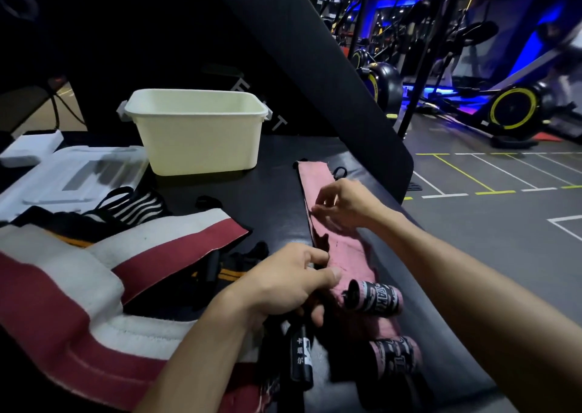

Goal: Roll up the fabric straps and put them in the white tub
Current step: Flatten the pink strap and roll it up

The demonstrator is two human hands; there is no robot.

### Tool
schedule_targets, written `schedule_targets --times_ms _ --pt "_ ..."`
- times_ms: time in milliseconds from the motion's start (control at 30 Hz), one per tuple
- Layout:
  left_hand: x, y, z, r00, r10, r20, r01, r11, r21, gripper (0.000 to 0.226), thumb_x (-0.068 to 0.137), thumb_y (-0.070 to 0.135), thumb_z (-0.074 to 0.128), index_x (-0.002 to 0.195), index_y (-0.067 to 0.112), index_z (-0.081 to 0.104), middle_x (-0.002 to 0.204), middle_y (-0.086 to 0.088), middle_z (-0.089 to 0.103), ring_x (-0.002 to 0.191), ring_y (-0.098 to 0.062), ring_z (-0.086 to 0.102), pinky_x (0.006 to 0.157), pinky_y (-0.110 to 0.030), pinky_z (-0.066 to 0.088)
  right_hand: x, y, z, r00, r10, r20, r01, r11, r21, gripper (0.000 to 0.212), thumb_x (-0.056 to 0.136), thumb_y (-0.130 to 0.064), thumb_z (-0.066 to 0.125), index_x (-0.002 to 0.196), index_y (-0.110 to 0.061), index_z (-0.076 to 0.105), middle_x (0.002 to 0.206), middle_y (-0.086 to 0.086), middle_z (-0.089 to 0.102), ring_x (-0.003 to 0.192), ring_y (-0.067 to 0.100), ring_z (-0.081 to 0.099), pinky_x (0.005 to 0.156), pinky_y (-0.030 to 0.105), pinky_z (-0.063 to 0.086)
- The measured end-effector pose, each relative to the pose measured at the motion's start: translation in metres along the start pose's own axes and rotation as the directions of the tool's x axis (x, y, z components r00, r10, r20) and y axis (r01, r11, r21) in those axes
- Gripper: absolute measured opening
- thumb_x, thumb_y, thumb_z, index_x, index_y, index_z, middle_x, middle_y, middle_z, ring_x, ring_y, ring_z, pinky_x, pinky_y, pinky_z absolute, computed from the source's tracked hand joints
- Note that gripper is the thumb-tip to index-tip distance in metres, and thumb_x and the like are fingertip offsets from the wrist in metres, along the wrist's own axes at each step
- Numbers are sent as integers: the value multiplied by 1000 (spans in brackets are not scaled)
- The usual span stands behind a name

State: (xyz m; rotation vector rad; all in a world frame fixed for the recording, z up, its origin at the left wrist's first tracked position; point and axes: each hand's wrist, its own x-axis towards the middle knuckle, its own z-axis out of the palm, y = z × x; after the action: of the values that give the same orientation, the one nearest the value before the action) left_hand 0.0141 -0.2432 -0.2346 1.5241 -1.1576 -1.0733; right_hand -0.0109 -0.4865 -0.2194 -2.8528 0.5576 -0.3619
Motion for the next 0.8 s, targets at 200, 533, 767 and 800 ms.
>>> schedule_targets --times_ms 200,533,767,800 --pt "-5 11 6 999 1 -32 -3 998 -63 32 105 20 56 112 -11 62 86 -36 65 47 -13 55 42 -16 35 -24 -10 -10 965 -48 259 101 975 -197 23 98 -30 58 93 -17 76 102 8 70 95 32 65 86 42 52" --pt "-13 20 46 973 -52 -225 72 994 81 23 100 15 62 103 -7 65 59 -9 64 46 -17 58 45 -23 40 -145 -25 -42 989 21 146 -72 932 355 38 92 -42 72 124 -22 71 116 -10 73 109 5 66 102 33 50" --pt "-36 18 59 889 93 -447 202 798 567 48 83 53 73 120 32 52 100 4 71 97 -23 68 83 -41 54 -222 -42 -30 965 133 -224 -41 926 375 34 84 -40 80 116 -31 71 118 -17 61 106 0 62 86 16 49" --pt "-39 18 61 889 159 -430 164 766 621 51 85 50 74 127 34 52 107 5 65 105 -23 65 88 -41 52 -230 -44 -28 951 169 -259 -54 915 400 27 86 -39 78 110 -30 72 111 -16 63 99 1 64 82 17 51"
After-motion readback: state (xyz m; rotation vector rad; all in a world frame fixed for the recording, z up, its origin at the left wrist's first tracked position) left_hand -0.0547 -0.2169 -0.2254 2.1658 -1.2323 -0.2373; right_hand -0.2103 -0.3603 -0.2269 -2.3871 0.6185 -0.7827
